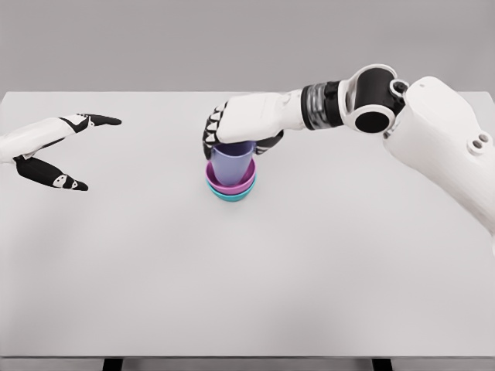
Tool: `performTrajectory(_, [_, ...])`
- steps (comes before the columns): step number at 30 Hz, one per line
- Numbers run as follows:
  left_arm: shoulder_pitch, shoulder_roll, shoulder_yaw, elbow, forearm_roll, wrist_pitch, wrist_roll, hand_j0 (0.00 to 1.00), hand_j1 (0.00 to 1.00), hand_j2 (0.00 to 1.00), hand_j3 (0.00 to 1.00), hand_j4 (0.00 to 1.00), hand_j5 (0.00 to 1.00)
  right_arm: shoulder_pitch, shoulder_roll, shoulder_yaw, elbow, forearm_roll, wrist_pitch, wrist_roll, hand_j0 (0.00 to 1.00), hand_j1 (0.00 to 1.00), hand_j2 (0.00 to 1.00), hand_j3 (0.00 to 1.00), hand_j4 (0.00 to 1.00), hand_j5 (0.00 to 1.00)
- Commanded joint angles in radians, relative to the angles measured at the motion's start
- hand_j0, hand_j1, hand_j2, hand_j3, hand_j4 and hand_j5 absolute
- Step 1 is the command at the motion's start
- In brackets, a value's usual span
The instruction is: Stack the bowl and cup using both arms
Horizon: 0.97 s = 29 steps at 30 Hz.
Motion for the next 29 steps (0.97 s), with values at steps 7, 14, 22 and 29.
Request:
performTrajectory(7, [0.0,0.0,0.0,0.0,0.008,0.003,0.0,1.0,1.0,1.0,1.0,1.0,1.0,0.0,-0.004,0.005,-0.018,0.0,0.003,0.0,1.0,1.0,1.0,1.0,1.0,1.0])
performTrajectory(14, [0.0,0.0,0.0,0.0,0.008,0.003,0.0,1.0,1.0,1.0,1.0,1.0,1.0,0.014,-0.194,-0.257,-0.199,-0.019,0.003,0.0,1.0,1.0,1.0,1.0,1.0,1.0])
performTrajectory(22, [0.0,0.0,0.0,0.0,0.008,0.003,0.0,1.0,1.0,1.0,1.0,1.0,1.0,0.209,-0.452,-0.323,0.017,-0.019,0.003,0.0,1.0,1.0,1.0,1.0,1.0,1.0])
performTrajectory(29, [0.0,0.0,0.0,0.0,0.008,0.003,0.0,1.0,1.0,1.0,1.0,1.0,1.0,0.215,-0.443,-0.32,0.062,-0.019,0.003,0.0,1.0,1.0,1.0,1.0,1.0,1.0])
